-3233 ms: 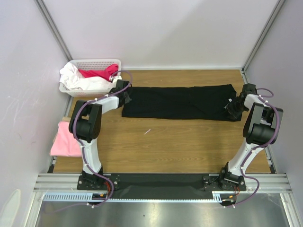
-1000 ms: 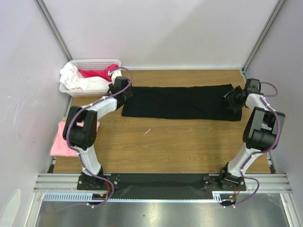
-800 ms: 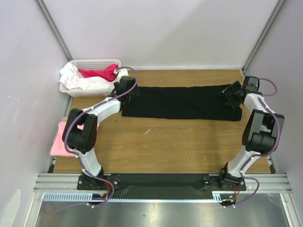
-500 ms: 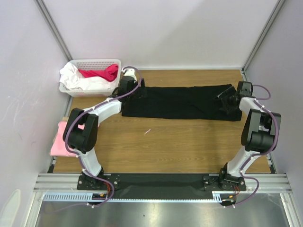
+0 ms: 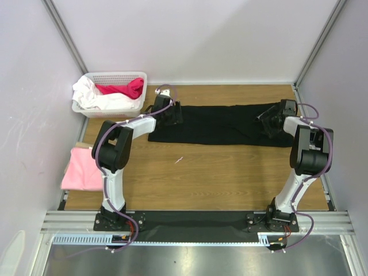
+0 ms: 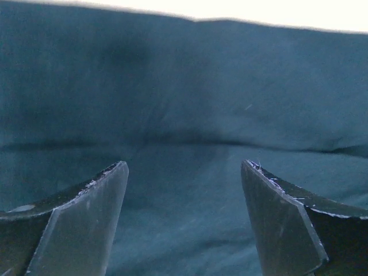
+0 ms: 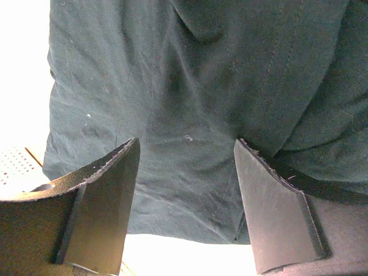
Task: Fold and stack the t-shirts
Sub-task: Fold the tshirt
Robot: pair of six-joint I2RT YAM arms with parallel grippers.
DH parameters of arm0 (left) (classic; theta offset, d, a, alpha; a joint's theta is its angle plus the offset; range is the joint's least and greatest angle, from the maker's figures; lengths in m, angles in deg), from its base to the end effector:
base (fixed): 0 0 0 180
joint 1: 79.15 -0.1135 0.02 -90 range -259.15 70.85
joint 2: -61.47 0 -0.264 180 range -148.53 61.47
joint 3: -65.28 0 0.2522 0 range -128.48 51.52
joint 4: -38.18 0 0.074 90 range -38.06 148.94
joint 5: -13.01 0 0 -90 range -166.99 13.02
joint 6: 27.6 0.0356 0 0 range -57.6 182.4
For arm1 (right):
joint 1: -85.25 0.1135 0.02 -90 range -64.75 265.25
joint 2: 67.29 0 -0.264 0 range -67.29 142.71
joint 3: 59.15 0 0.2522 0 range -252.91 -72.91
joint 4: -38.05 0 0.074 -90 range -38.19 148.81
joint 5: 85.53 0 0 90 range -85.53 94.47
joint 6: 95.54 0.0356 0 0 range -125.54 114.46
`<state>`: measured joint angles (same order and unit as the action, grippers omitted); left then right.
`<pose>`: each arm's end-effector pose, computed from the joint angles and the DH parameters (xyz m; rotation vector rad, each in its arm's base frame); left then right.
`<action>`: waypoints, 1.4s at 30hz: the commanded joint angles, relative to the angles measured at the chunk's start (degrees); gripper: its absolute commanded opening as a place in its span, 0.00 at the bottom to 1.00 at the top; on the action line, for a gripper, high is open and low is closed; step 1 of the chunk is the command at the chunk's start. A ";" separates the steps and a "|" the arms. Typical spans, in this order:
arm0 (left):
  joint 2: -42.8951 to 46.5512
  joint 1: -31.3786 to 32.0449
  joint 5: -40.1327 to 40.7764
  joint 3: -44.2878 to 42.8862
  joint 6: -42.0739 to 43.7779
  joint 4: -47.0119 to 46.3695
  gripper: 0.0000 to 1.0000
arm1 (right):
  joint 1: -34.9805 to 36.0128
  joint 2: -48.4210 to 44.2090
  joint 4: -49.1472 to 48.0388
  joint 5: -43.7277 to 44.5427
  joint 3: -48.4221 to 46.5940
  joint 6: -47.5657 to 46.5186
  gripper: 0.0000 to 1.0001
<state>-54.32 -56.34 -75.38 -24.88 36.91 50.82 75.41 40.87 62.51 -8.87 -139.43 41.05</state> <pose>0.4136 -0.1729 0.1742 -0.0686 2.2717 -0.4217 0.3872 -0.0588 0.1604 1.1090 2.2806 0.5536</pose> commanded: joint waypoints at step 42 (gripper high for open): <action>-0.05 0.66 3.75 0.81 -3.24 11.85 0.86 | 0.88 -2.16 3.54 7.72 0.60 -1.68 0.66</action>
<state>-54.80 -55.90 -71.18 -24.79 33.45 58.90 75.80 37.90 67.98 -1.90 -138.51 39.04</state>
